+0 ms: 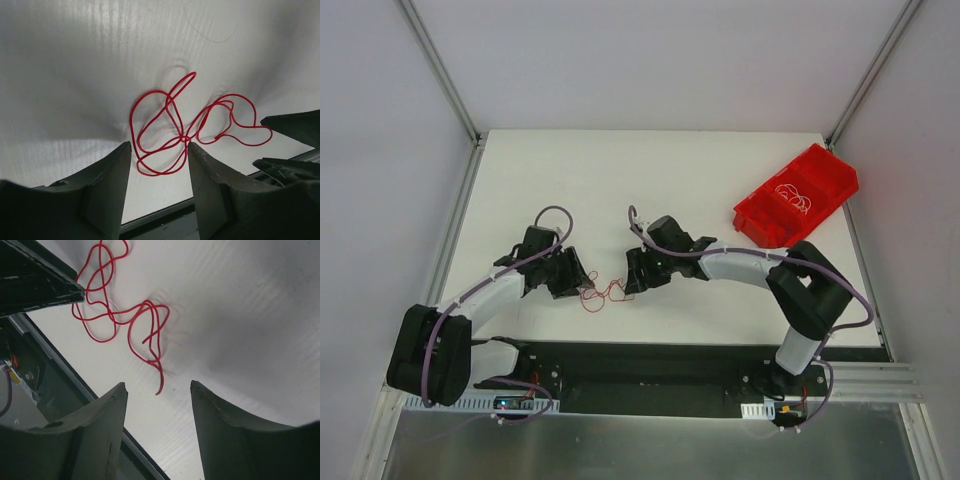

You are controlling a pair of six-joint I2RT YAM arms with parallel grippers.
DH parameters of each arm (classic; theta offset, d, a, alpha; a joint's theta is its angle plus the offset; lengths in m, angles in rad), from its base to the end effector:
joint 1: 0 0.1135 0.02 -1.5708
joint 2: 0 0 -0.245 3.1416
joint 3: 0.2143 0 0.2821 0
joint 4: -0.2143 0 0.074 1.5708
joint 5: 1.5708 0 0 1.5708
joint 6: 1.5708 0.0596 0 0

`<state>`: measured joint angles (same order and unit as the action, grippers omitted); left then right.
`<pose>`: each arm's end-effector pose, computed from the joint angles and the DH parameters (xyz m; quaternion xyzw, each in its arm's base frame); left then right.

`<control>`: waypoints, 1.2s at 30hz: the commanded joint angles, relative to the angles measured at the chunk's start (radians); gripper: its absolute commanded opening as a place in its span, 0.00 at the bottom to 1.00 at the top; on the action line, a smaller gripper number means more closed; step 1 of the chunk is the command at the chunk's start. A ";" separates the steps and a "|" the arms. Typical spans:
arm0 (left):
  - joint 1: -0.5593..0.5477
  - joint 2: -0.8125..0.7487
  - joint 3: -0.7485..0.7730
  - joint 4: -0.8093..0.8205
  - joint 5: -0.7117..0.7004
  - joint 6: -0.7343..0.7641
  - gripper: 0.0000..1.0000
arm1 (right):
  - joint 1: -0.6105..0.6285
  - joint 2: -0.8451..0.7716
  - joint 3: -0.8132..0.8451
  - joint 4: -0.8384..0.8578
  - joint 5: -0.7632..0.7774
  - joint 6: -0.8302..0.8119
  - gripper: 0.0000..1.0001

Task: Untangle the cables

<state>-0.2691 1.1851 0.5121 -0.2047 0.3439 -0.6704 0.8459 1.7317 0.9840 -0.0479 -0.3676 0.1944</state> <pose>0.2491 -0.0895 0.1155 -0.1277 0.9197 -0.2950 0.2255 0.2445 0.3083 0.1193 -0.3567 0.8403 0.3315 0.2384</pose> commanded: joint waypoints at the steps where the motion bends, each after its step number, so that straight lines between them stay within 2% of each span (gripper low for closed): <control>1: -0.024 0.054 -0.011 0.005 0.020 0.041 0.47 | 0.030 0.009 0.036 0.077 0.024 0.022 0.56; 4: -0.054 0.087 -0.003 0.008 0.000 0.048 0.41 | 0.042 0.022 0.039 0.082 0.061 0.011 0.54; 7: -0.062 0.084 0.005 0.007 -0.020 0.054 0.33 | 0.053 0.043 0.051 0.085 0.097 0.011 0.45; 9: -0.064 0.077 0.014 0.005 -0.046 0.066 0.27 | 0.067 0.054 0.064 0.066 0.171 0.010 0.32; 12: -0.064 0.079 0.046 -0.037 -0.133 0.081 0.13 | 0.081 0.031 0.102 -0.096 0.402 0.011 0.08; 14: -0.064 0.087 0.089 -0.073 -0.213 0.091 0.02 | 0.081 -0.006 0.116 -0.194 0.551 0.013 0.01; 19: -0.039 0.076 0.172 -0.170 -0.423 0.078 0.00 | 0.082 -0.154 0.071 -0.357 0.861 -0.015 0.01; 23: -0.006 -0.045 0.206 -0.235 -0.555 0.078 0.00 | 0.061 -0.260 0.042 -0.467 1.073 -0.033 0.01; 27: 0.016 -0.163 0.246 -0.306 -0.695 0.072 0.00 | 0.009 -0.346 0.015 -0.507 1.150 -0.064 0.01; 32: 0.022 -0.277 0.266 -0.320 -0.704 0.092 0.00 | -0.066 -0.386 -0.025 -0.503 1.182 -0.079 0.01; 36: 0.024 -0.304 0.269 -0.349 -0.736 0.097 0.00 | -0.093 -0.389 -0.031 -0.515 1.197 -0.066 0.11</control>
<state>-0.2817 0.9031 0.7647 -0.4297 -0.1638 -0.6159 0.8295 1.3773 0.9855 -0.4026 0.6155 0.1604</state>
